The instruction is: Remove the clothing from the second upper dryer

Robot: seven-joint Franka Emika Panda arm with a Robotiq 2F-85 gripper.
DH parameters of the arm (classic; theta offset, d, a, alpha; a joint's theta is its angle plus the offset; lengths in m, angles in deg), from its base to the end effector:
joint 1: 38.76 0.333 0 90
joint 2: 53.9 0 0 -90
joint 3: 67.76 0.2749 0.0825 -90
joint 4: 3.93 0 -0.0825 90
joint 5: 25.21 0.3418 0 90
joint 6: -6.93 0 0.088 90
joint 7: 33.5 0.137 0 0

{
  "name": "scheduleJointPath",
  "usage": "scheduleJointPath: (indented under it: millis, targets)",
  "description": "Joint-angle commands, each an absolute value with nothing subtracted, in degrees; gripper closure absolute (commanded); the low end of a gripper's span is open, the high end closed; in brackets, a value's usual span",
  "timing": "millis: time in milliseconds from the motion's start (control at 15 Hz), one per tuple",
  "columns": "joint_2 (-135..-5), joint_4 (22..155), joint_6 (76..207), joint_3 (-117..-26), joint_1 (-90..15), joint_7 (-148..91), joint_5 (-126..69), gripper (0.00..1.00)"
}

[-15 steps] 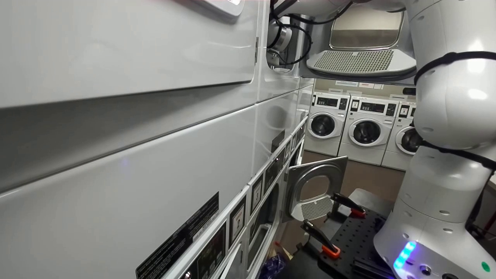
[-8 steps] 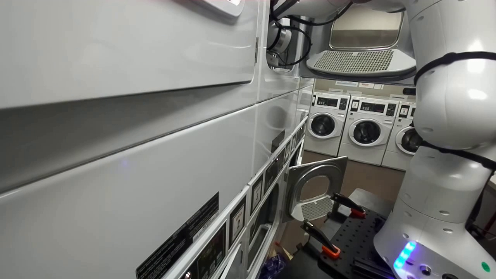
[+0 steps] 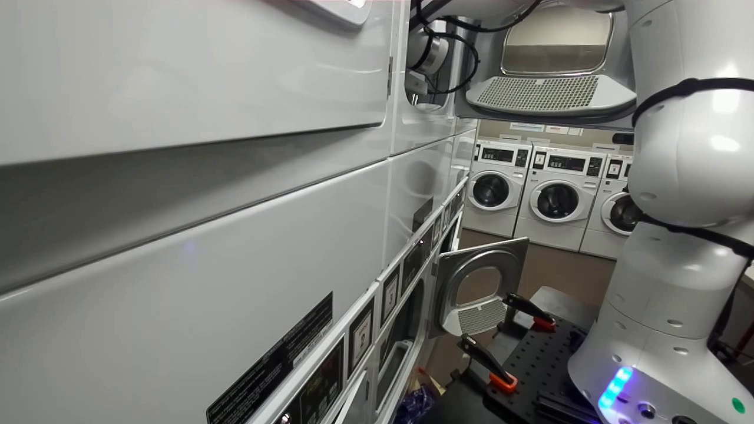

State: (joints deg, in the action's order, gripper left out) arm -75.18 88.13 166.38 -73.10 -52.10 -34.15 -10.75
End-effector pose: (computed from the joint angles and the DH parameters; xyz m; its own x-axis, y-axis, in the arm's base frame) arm 0.6464 -0.2182 0.4682 0.5845 -0.4033 0.7041 -0.3936 -0.8997 -0.1886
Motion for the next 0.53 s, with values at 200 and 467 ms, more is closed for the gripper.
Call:
scheduleJointPath:
  millis: [200, 467]
  targets:
    - [-61.50, 95.67, 151.95, -77.80, -51.02, -31.22, -19.74, 0.99]
    - [-54.14, 97.26, 138.34, -78.95, -51.76, -34.40, -22.87, 0.99]
